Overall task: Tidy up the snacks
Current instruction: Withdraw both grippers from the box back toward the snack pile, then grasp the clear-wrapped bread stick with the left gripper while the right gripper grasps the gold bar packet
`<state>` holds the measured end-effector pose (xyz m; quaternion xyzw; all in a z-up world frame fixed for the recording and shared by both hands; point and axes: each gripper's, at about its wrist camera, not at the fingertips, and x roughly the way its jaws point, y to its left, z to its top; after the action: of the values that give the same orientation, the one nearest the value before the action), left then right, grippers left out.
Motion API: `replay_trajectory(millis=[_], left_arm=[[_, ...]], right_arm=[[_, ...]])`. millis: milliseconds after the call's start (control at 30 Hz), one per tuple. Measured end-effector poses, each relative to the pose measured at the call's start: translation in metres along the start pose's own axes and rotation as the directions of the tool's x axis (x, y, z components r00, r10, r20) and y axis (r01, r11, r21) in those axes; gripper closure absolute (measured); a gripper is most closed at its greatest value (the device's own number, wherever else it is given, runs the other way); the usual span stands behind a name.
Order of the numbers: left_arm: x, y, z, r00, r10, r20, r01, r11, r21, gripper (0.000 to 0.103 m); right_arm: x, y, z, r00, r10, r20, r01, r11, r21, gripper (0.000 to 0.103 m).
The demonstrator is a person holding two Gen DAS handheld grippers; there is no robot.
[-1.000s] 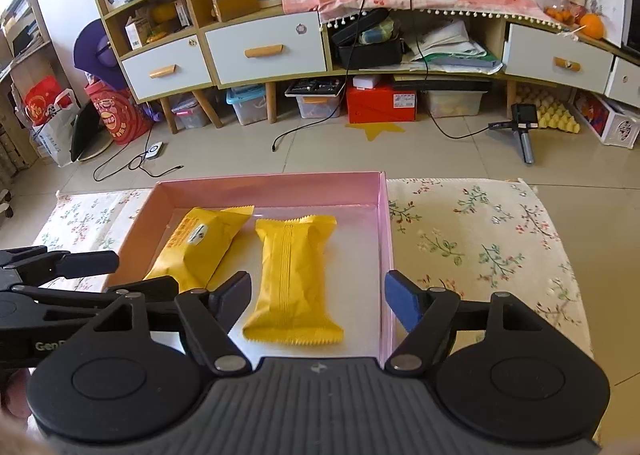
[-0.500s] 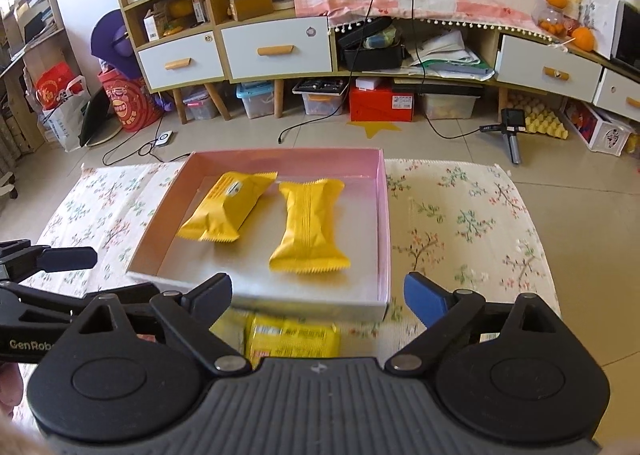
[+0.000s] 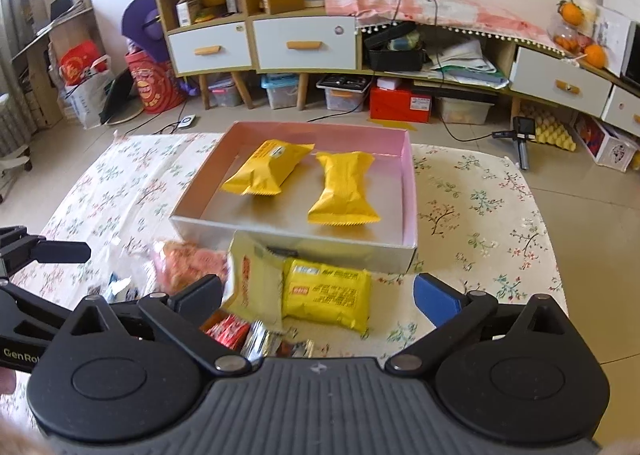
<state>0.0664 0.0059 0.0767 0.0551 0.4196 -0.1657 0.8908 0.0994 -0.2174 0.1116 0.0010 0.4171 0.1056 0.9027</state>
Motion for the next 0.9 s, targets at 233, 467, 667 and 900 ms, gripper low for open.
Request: replay_trajectory(millis=[233,467,667,900], left_arm=[[-0.001,0.015,-0.034,1.0,0.014,-0.018,-0.014,1.0,-0.003,0.003],[-0.009,0.039,-0.061,0.999,-0.021,0.03,0.022,0.999,-0.046,0.003],[-0.009,0.049,-0.08,0.996,-0.063,0.066,0.063,0.998,0.007,0.003],[-0.004,0.047,-0.09,0.988,-0.089,0.123,0.079,0.993,0.086,0.004]], right_arm=[[-0.003,0.01,-0.023,0.999,0.033,0.013,-0.032,0.997,-0.065,0.0],[-0.007,0.015,-0.042,0.993,0.101,0.057,-0.095,0.991,-0.093,0.0],[-0.008,0.026,-0.071,0.983,0.167,0.07,-0.151,0.969,-0.197,0.0],[-0.005,0.044,-0.093,0.975,0.214,0.057,-0.193,0.946,-0.26,0.0]])
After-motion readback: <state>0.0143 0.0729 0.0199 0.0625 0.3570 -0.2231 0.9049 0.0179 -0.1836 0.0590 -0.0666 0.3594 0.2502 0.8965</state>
